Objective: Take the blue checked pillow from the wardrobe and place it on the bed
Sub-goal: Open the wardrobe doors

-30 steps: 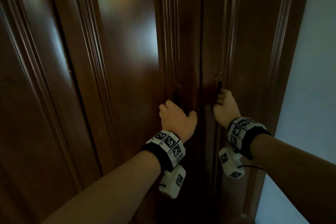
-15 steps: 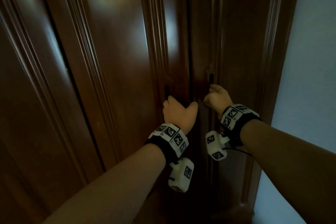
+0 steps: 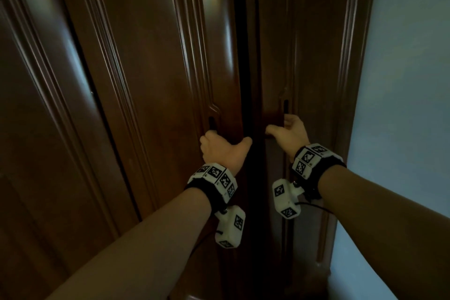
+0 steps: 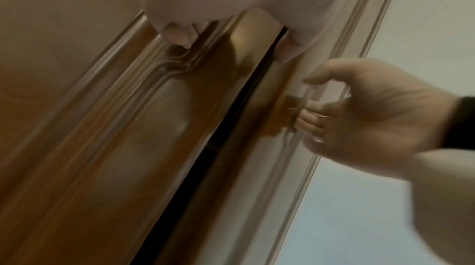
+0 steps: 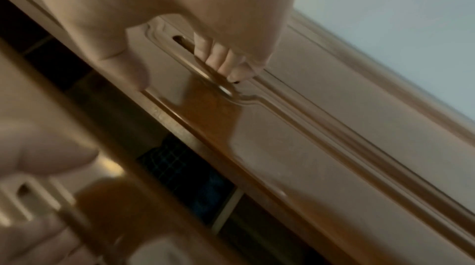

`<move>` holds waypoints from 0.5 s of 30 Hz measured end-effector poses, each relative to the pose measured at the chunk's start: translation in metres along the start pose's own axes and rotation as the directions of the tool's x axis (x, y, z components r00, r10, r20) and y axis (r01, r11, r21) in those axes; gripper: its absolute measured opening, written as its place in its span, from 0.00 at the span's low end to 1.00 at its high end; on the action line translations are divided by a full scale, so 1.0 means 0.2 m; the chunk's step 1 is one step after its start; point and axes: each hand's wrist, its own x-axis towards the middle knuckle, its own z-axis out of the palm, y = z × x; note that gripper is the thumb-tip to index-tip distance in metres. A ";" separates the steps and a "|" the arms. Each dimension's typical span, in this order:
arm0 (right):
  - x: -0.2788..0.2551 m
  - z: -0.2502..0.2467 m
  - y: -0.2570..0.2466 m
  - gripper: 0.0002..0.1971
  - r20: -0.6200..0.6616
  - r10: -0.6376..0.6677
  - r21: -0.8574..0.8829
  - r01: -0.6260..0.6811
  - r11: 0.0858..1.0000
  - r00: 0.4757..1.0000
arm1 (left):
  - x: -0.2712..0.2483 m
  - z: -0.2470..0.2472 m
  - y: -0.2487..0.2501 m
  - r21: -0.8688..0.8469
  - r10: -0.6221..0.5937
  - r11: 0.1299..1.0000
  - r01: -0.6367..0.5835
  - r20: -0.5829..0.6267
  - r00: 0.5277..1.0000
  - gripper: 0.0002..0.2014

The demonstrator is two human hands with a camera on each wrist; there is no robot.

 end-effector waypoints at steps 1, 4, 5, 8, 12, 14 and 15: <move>-0.03 -0.03 -0.01 0.42 -0.003 0.004 -0.002 -0.004 1.000 1.000 | -0.02 -0.02 0.00 0.017 0.000 1.000 0.000 -0.008 1.000 0.47; -0.10 -0.13 -0.02 0.57 -0.036 0.009 0.002 -0.009 1.000 0.999 | -0.09 -0.10 0.02 0.081 -0.004 0.997 0.005 -0.019 1.000 0.46; -0.14 -0.17 -0.03 0.61 -0.048 -0.009 -0.026 0.008 1.000 0.999 | -0.11 -0.13 0.03 0.097 -0.010 0.995 0.011 -0.014 1.000 0.46; -0.24 -0.30 -0.06 0.69 -0.069 -0.019 -0.084 0.013 0.996 0.997 | -0.20 -0.22 0.02 0.129 -0.009 0.992 0.010 -0.009 1.000 0.47; -0.32 -0.53 -0.04 0.67 -0.151 -0.022 -0.132 0.002 0.991 0.988 | -0.36 -0.35 -0.01 0.181 -0.007 0.983 0.023 -0.089 0.996 0.46; -0.37 -0.64 -0.05 0.60 -0.197 -0.031 -0.152 0.001 0.988 0.980 | -0.41 -0.44 -0.06 0.174 -0.008 0.984 0.029 -0.120 0.993 0.44; -0.42 -0.69 -0.09 0.55 -0.222 -0.029 -0.162 -0.008 0.987 0.975 | -0.44 -0.49 -0.08 0.156 -0.005 0.987 0.027 -0.138 0.990 0.41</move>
